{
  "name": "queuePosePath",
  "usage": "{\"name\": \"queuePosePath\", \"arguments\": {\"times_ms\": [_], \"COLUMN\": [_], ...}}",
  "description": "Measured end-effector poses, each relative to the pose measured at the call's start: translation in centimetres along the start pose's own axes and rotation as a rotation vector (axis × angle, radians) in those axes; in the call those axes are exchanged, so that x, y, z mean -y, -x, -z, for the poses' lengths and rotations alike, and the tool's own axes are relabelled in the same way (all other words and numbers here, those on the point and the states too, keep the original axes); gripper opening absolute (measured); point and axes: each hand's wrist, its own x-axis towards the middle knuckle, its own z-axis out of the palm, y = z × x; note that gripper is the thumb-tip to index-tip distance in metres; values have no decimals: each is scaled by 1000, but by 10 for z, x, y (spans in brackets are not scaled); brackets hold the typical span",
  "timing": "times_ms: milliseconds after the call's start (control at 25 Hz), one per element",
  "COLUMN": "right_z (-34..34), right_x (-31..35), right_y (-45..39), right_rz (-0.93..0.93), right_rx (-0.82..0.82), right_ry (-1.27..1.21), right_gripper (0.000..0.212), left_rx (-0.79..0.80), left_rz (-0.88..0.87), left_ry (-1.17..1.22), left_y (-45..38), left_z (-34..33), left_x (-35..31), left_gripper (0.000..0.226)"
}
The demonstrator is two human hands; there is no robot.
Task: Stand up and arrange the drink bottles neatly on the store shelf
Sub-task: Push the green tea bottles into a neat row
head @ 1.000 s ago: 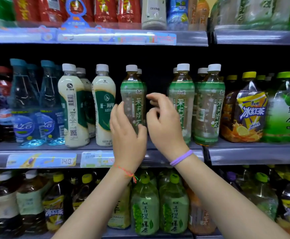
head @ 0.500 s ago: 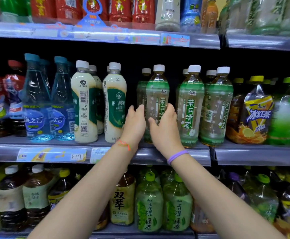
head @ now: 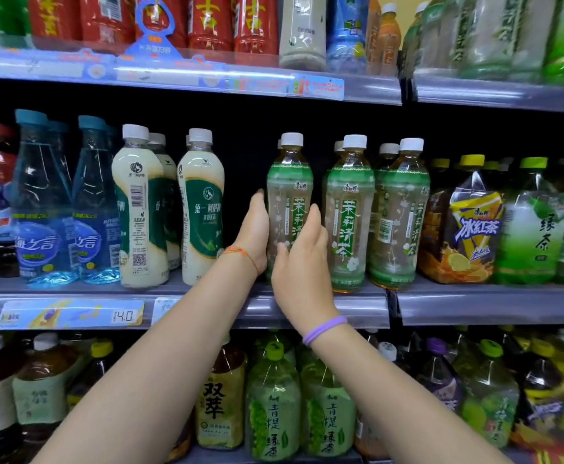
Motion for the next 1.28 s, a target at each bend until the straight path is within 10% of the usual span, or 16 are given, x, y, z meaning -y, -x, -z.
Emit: {"name": "queuePosePath", "arguments": {"times_ms": [160, 280, 480, 800, 1280], "right_z": [-8, -5, -13, -61, -92], "right_x": [0, -4, -3, 43, 47], "right_y": [1, -4, 0, -14, -16], "right_rz": [186, 324, 671, 87, -194], "right_rx": [-185, -286, -173, 334, -124], "right_ry": [179, 209, -59, -218, 311], "right_gripper": [70, 58, 48, 61, 68], "left_rx": [100, 20, -677, -826, -561], "left_rz": [-25, -170, -1094, -938, -976], "left_ry": [-25, -506, -903, -997, -1118], "left_y": [10, 24, 69, 76, 58], "left_z": [-7, 1, 55, 136, 187], "left_x": [2, 0, 11, -12, 0], "left_gripper": [50, 31, 32, 62, 72]}}
